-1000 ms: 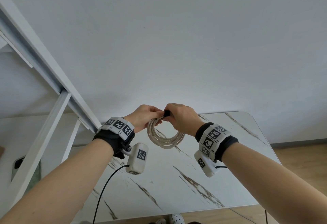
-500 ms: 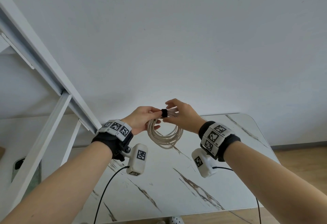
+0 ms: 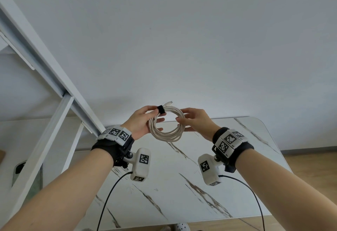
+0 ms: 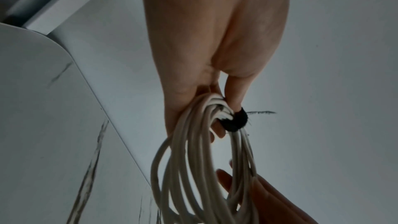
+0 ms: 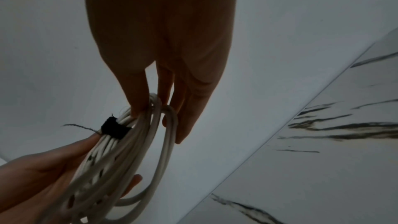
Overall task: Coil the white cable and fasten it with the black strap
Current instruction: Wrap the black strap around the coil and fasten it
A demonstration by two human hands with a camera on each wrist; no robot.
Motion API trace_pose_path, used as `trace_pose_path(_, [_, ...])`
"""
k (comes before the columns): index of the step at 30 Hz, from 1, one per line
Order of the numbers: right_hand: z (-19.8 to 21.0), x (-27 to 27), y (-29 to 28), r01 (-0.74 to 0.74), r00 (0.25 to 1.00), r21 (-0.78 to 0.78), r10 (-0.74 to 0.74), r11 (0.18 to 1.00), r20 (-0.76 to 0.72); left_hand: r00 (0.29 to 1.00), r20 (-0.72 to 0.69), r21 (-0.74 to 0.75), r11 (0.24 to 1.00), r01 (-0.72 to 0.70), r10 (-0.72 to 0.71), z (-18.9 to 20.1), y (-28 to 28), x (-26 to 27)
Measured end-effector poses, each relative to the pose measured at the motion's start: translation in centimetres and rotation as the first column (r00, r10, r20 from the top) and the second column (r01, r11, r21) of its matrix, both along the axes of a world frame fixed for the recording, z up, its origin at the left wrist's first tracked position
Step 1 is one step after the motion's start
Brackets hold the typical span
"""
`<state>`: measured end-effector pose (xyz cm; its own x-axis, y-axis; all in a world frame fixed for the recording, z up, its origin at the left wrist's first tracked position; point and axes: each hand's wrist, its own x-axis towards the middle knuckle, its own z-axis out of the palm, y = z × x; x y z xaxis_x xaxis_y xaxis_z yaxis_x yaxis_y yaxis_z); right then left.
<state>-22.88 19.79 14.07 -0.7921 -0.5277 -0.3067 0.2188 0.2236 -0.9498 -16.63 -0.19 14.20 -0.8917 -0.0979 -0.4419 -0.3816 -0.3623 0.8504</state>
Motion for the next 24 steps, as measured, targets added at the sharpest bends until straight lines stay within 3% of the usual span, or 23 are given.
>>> trace_pose_path(7, [-3.2, 0.2, 0.5, 0.025, 0.999, 0.073, -0.026, 0.997, 0.021, 0.991, 0.127, -0.174, 0.982, 0.071, -0.049, -2.4, 0.1, 0.0])
trace_pose_path(24, [-16.0, -1.1, 0.1, 0.115, 0.976, 0.351, -0.171, 0.929, 0.133, 0.9, 0.434, -0.123, 0.988, 0.092, -0.03, -14.8, 1.1, -2.0])
